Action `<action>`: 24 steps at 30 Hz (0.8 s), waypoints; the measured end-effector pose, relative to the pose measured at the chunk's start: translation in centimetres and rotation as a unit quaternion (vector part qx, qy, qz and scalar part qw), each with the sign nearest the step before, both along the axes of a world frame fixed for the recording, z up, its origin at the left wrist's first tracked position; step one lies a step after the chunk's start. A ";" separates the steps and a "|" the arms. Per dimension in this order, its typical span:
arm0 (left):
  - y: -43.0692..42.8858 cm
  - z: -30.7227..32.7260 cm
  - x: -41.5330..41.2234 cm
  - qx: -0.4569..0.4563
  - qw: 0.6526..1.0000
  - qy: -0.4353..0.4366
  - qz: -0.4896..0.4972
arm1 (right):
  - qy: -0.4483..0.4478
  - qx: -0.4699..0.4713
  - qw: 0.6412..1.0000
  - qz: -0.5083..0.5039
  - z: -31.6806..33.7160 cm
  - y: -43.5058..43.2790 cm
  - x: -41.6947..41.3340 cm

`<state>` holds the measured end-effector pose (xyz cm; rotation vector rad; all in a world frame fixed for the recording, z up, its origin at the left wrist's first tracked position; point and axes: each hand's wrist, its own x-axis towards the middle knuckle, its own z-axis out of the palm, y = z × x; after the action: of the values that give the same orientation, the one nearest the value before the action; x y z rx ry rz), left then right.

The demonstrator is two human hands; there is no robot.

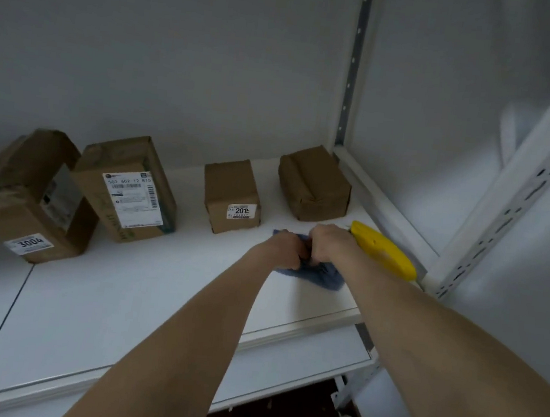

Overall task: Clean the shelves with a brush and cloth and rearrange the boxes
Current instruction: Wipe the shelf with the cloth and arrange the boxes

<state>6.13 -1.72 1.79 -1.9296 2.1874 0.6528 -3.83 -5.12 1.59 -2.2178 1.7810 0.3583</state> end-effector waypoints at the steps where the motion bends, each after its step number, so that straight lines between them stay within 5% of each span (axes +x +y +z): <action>1: 0.4 0.2 0.0 -0.001 1.000 -0.020 -0.010 | 0.008 0.026 1.000 0.006 0.4 0.1 0.0; 8: 3.4 0.7 4.0 0.031 0.988 -0.141 -0.054 | 0.013 0.138 0.989 0.055 0.9 2.5 4.6; 15: 7.0 -0.6 14.5 0.010 0.987 -0.106 0.124 | -0.051 0.099 0.984 0.137 -0.3 5.8 15.4; 24: 13.9 -2.8 29.4 -0.025 0.933 -0.047 0.356 | -0.071 0.050 0.958 0.272 -1.3 11.1 30.1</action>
<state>35.51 12.15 -1.05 -2.7206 1.4126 0.5679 26.28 5.98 0.29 -2.5549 1.0321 0.3739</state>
